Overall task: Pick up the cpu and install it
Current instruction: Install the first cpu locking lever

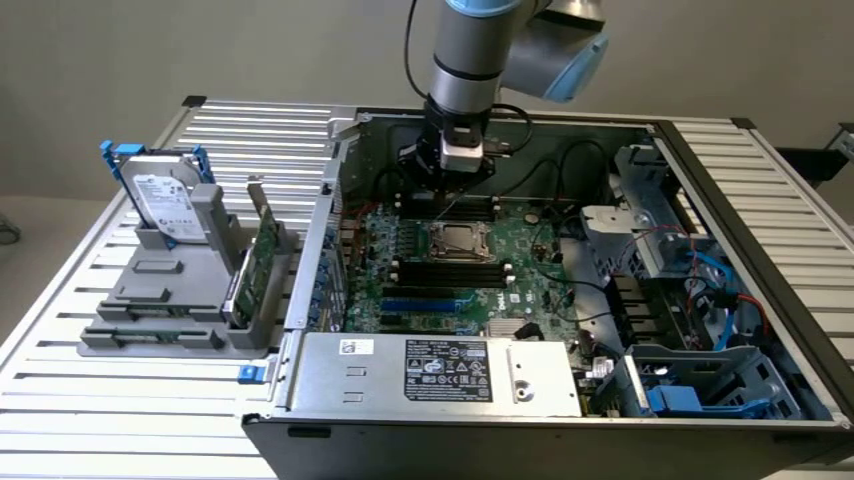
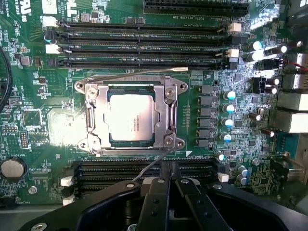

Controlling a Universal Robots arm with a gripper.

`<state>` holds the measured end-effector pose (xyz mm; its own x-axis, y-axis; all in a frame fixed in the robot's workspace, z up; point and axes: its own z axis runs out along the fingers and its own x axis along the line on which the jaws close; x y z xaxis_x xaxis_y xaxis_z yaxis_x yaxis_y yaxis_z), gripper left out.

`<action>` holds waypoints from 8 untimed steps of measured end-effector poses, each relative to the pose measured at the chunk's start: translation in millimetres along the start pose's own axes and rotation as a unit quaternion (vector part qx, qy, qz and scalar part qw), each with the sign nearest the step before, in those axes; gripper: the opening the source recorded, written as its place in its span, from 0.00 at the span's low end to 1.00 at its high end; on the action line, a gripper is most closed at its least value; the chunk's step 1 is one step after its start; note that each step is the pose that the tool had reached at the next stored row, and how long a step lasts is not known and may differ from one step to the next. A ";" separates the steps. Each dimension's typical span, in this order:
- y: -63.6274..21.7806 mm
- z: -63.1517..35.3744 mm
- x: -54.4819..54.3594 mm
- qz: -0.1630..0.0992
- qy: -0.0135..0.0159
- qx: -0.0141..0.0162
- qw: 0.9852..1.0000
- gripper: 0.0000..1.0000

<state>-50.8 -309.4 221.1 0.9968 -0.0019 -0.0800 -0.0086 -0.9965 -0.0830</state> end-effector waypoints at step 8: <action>0.4 1.9 -0.6 0.000 0.000 -0.001 1.000 0.11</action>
<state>-51.5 -309.6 219.2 0.9968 -0.0021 -0.0803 -0.0086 -0.9967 -0.0812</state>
